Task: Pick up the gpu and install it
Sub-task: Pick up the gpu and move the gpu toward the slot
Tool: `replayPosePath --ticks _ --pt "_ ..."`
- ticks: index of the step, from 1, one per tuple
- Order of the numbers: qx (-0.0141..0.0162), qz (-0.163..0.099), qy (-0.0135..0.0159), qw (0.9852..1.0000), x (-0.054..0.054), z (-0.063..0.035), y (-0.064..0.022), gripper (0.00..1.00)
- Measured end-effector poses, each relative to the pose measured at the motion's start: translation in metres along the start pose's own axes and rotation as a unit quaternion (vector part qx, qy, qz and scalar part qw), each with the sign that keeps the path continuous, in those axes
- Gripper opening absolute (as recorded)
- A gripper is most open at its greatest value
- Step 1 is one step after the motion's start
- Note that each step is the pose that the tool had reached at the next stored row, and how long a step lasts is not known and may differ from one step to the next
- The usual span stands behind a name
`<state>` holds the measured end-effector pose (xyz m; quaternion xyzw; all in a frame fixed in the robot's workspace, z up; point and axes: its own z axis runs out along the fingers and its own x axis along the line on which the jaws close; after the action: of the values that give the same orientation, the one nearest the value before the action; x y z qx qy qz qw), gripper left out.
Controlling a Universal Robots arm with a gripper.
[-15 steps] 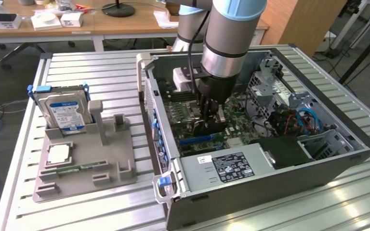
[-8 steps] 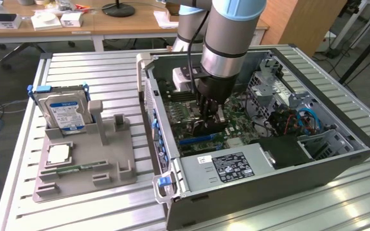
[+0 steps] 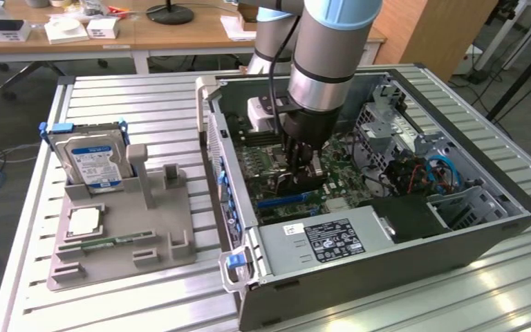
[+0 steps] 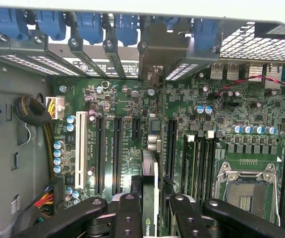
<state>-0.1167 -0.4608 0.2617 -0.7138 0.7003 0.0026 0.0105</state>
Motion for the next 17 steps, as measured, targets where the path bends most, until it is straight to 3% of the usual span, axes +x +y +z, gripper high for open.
replayPosePath --ticks 17 --pt "-0.0002 0.000 0.0000 1.0000 0.0000 0.0008 0.0002 0.26"
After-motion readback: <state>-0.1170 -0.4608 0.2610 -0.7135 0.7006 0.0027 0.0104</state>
